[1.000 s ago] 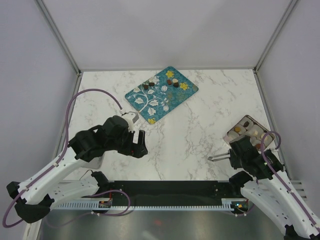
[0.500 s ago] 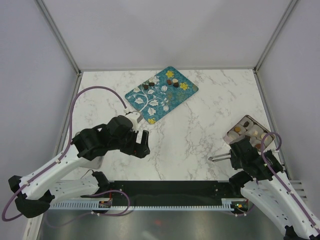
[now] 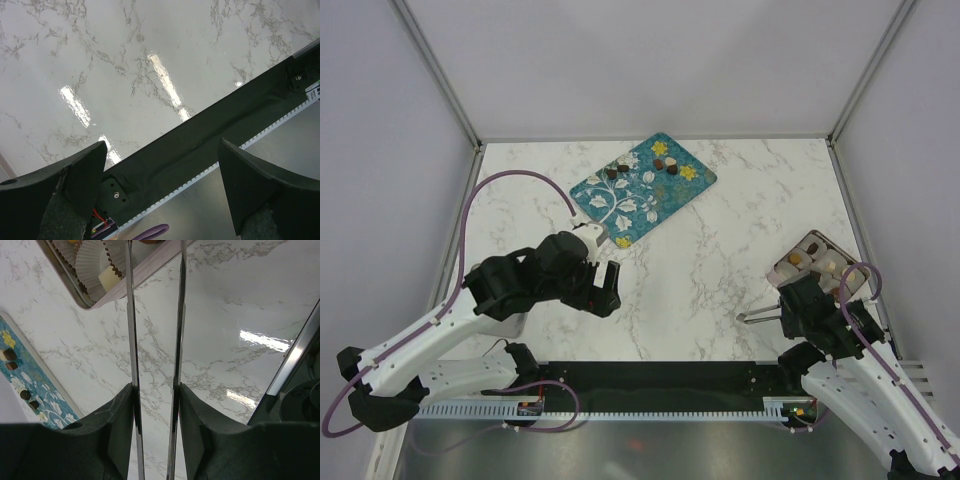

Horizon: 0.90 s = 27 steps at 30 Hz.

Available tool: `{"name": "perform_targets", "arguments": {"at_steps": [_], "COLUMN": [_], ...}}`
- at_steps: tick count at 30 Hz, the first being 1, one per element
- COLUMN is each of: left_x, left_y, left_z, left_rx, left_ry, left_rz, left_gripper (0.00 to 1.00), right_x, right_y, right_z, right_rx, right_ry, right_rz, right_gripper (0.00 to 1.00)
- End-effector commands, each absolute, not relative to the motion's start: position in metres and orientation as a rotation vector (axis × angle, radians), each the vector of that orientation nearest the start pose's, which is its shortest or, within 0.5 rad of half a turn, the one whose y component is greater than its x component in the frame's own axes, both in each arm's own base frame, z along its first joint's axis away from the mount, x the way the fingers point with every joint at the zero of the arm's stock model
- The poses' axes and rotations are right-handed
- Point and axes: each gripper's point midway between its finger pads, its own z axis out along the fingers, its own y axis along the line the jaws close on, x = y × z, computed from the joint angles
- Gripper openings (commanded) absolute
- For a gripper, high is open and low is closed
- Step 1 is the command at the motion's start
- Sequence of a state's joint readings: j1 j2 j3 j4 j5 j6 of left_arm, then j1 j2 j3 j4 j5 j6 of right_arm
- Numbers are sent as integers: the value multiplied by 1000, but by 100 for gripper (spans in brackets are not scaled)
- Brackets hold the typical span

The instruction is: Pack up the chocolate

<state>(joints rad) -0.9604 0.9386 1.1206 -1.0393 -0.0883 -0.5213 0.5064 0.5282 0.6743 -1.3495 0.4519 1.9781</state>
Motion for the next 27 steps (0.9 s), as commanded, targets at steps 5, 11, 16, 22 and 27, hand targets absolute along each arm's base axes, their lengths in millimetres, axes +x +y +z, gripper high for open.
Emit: {"name": "perform_targets", "arguments": {"at_steps": [5,11,16,22,27], "left_x": [133,135,136,136,137], "left_y": [-191,-192,-191,-192,-190], "left_z": [232,235,235,236,236], "left_rx": [522,522,519,525,523], "left_ry": [2396,2389,2387,2384,2379], "left_rz": [-534,-534,-528,-525,-515], "left_gripper": [99,99,99,99,99], "right_x": [126,127,128,129,142], "right_y": [7,5,3,2,-4], "right_z": [111,112,111,112,133], "right_rx": [2109,2122,2142,2133,1992], "right_ry": [1554,1521,1486,1484,1534], "right_rz": [209,217,221,214,141], "right_gripper": [47,48,51,49,47]}}
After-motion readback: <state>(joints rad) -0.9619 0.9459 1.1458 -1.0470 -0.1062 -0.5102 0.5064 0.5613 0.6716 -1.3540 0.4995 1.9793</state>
